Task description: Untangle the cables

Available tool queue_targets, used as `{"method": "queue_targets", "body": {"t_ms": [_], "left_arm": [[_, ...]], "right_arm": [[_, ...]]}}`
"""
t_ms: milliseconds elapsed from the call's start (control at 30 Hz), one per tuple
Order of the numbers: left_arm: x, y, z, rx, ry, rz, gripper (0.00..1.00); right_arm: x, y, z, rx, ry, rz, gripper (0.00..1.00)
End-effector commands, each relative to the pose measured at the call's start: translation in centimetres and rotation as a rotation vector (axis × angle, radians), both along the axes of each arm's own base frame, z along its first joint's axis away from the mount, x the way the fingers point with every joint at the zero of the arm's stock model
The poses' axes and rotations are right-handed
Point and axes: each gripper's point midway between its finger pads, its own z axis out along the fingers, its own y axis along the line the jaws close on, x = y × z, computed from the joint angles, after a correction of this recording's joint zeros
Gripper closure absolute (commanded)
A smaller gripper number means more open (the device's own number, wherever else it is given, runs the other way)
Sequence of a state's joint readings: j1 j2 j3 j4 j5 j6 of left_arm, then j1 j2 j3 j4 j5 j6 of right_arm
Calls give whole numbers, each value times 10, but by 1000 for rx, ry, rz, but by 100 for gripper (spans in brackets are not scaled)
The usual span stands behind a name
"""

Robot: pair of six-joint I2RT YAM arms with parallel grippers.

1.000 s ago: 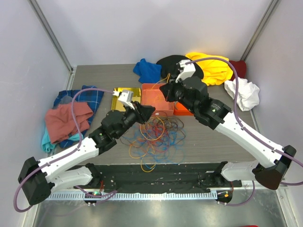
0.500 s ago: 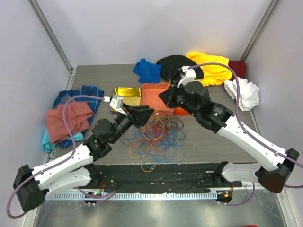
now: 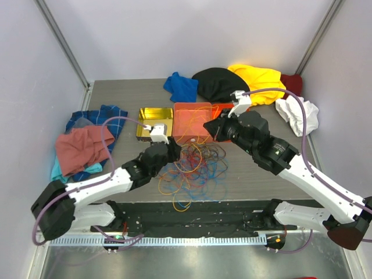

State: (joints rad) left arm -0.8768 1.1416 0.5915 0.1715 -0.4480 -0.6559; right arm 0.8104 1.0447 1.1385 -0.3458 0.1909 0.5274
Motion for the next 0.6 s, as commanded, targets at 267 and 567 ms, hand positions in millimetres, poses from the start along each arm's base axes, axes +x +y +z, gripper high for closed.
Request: {"method": "queue_targets", "body": {"t_ms": [267,567], "left_arm": [[22,15,-48,101,130,180,57],[40,19,-69,99,176,201,78]], "right_arm": [[-6,-4,-4,24,-7,5,99],[-9,3,-16,19,21,36,99]]}}
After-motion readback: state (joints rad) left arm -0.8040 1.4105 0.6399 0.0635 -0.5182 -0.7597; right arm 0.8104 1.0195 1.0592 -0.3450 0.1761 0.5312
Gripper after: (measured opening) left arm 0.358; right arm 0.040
